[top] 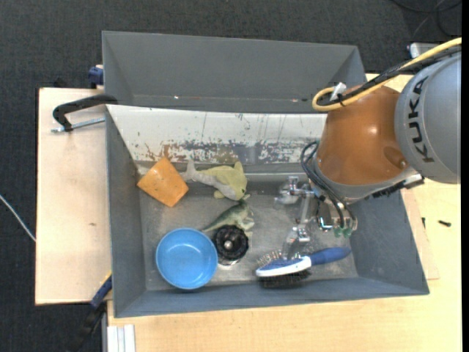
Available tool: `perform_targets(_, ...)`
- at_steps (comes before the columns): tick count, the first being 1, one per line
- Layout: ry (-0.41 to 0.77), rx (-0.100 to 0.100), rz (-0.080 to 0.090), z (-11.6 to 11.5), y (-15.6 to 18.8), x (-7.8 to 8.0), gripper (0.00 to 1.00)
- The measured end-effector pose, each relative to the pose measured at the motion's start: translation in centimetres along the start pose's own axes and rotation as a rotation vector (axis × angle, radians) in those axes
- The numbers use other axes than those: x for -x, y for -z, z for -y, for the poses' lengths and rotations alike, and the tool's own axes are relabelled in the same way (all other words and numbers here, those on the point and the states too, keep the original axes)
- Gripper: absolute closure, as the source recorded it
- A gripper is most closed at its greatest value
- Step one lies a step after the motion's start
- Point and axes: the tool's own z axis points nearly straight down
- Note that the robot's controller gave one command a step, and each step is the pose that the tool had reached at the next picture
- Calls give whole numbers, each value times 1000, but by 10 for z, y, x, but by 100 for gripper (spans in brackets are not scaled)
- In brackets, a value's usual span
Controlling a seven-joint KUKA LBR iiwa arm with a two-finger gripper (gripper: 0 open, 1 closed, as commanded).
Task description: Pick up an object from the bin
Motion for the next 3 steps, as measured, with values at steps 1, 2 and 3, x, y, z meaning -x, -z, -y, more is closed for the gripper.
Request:
perform_targets(1,206,-3,26,-44,-71,33,0)
perform_targets(2,7,2,19,-126,-63,15,0)
perform_targets(3,5,0,11,-124,-66,13,100)
